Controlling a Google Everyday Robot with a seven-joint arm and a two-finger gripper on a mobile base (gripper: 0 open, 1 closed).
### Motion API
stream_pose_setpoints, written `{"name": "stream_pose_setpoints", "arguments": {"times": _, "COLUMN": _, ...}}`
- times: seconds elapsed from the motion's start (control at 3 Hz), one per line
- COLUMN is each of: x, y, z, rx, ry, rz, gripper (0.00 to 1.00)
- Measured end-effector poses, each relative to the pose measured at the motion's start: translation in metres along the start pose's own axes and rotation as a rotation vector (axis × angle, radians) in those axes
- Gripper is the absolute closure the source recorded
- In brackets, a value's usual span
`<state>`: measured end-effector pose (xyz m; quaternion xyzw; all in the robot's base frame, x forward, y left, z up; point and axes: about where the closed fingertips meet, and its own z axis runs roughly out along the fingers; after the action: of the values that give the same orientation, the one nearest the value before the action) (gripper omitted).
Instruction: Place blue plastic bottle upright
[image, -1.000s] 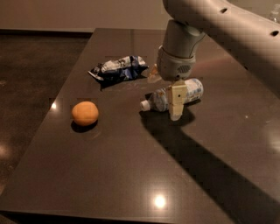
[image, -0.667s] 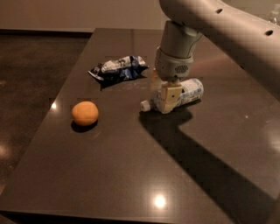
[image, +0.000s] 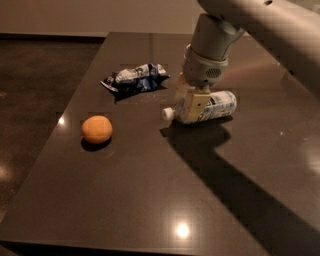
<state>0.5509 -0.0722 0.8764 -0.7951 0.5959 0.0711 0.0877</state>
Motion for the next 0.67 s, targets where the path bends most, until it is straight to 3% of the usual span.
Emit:
{"name": "stream_pose_setpoints", "arguments": {"times": 0.33, "x": -0.009, "y": 0.007, "z": -0.031, "rx": 0.065, "ry": -0.105, "rz": 0.041, "gripper": 1.0}}
{"name": "stream_pose_setpoints", "arguments": {"times": 0.67, "x": -0.016, "y": 0.018, "z": -0.061, "rx": 0.111, "ry": -0.243, "rz": 0.091, "gripper": 1.0}}
